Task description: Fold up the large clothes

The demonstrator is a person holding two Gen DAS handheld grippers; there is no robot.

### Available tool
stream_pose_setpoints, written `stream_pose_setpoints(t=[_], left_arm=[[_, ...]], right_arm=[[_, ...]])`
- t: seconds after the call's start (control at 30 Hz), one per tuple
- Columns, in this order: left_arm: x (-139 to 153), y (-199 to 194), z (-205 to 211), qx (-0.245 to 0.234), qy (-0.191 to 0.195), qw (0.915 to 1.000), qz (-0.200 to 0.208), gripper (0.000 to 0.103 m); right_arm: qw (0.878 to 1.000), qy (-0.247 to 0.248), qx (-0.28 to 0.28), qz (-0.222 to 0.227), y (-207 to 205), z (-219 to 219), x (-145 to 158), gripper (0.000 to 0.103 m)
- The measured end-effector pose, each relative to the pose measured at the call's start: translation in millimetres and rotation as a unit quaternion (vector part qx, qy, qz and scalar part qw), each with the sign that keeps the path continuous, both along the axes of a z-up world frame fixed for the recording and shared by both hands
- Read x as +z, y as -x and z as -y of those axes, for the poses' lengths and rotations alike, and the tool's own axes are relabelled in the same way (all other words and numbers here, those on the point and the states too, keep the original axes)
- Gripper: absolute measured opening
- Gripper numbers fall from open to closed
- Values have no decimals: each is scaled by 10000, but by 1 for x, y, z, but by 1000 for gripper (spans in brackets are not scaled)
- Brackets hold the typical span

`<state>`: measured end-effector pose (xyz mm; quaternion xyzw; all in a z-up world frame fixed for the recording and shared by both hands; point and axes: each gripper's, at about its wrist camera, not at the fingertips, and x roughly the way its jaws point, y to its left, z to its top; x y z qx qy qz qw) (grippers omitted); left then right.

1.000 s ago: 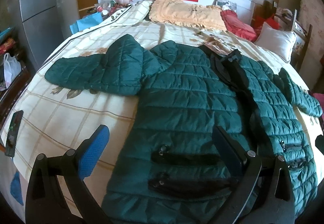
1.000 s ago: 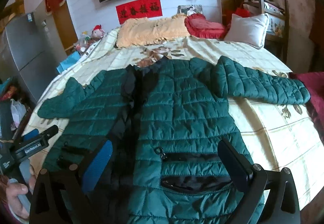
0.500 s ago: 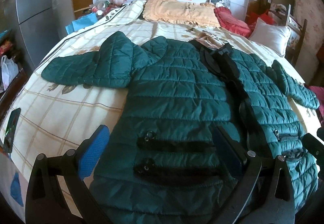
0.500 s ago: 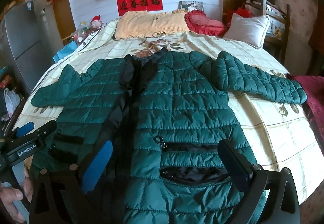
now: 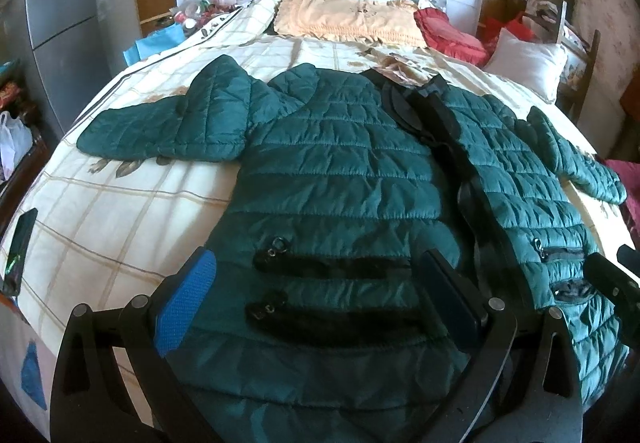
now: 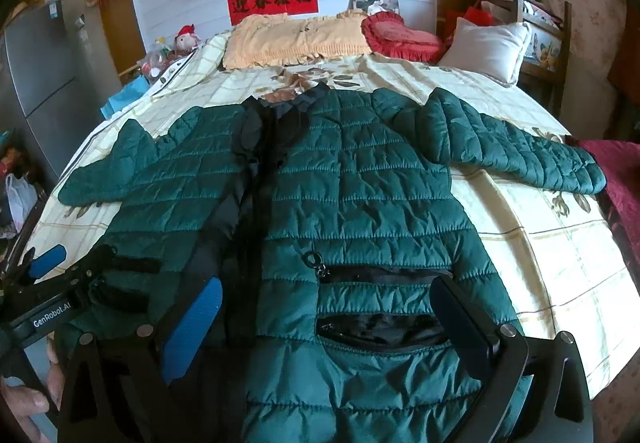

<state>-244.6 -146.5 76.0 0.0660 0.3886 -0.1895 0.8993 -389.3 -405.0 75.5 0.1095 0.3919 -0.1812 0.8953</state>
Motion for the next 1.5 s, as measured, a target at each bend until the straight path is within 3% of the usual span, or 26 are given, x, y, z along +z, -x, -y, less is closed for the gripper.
stream_pose_setpoints(t=[1.5], left_arm=[[-9,4,5,-51,-48,10000,-30,102]], right_arm=[[9997,-63,-23,-219,-12,-2,-13,103]])
